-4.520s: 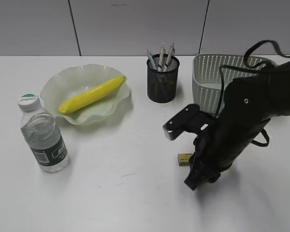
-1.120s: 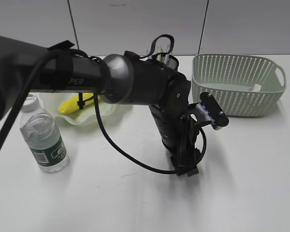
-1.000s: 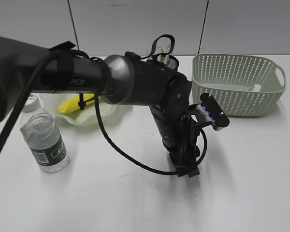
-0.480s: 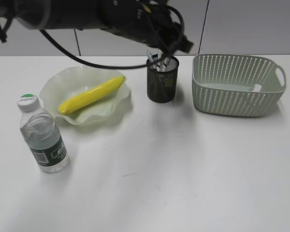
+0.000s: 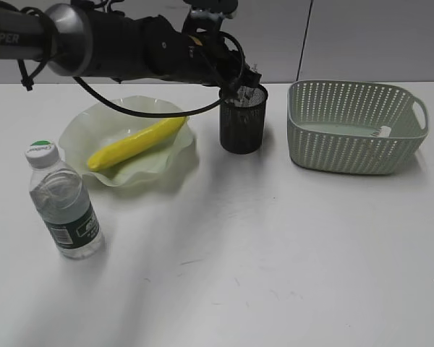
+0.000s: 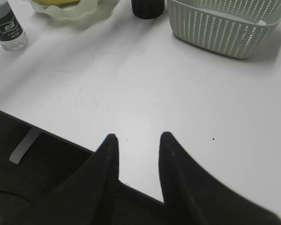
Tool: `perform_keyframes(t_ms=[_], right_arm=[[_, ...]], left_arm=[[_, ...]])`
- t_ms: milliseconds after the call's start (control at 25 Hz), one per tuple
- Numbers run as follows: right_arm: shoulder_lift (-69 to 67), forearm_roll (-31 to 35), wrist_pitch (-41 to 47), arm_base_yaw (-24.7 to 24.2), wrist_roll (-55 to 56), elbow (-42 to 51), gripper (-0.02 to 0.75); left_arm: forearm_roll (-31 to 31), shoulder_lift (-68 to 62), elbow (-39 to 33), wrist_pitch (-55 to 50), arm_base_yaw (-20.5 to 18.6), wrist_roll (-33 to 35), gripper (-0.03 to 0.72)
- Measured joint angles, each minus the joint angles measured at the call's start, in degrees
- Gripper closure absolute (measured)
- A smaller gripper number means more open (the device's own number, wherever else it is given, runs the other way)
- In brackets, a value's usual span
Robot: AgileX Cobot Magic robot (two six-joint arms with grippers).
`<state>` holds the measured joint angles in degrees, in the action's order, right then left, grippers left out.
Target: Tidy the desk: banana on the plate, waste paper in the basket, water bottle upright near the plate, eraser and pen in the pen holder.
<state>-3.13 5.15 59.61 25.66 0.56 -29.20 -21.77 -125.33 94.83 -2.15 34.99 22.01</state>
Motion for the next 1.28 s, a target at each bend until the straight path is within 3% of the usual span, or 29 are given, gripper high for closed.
perform_keyframes(t_ms=[120, 240, 400, 520, 640, 760, 960, 1120, 1280], right_arm=[[0.0, 0.0, 0.0, 0.0, 0.0, 0.0, 0.491], [0.0, 0.0, 0.0, 0.0, 0.0, 0.0, 0.491], [0.0, 0.0, 0.0, 0.0, 0.1, 0.0, 0.491], [0.0, 0.0, 0.0, 0.0, 0.1, 0.0, 0.491], [0.0, -0.1, -0.1, 0.0, 0.1, 0.0, 0.491], [0.0, -0.2, -0.1, 0.0, 0.1, 0.0, 0.491], [0.0, -0.2, -0.1, 0.0, 0.1, 0.0, 0.491], [0.0, -0.2, -0.1, 0.0, 0.1, 0.0, 0.491], [0.0, -0.2, -0.1, 0.0, 0.1, 0.0, 0.491]], left_arm=[[-0.1, -0.4, 0.0, 0.9, 0.0, 0.0, 0.305], [-0.1, -0.1, 0.0, 0.3, 0.0, -0.1, 0.248], [0.1, 4.0, -0.1, -8.6, -0.2, -0.1, 0.248], [0.3, 10.4, -1.4, -17.1, -0.7, -0.1, 0.311], [2.0, 20.1, -9.1, -21.5, -1.2, -0.1, 0.403], [4.5, 33.3, -21.7, -23.0, -1.4, -1.2, 0.433], [13.2, 59.3, -41.6, -28.3, -1.4, -12.7, 0.44], [20.9, 78.5, -50.2, -39.5, -1.4, -22.5, 0.44], [22.5, 95.8, -55.4, -51.5, -1.4, -24.6, 0.44]])
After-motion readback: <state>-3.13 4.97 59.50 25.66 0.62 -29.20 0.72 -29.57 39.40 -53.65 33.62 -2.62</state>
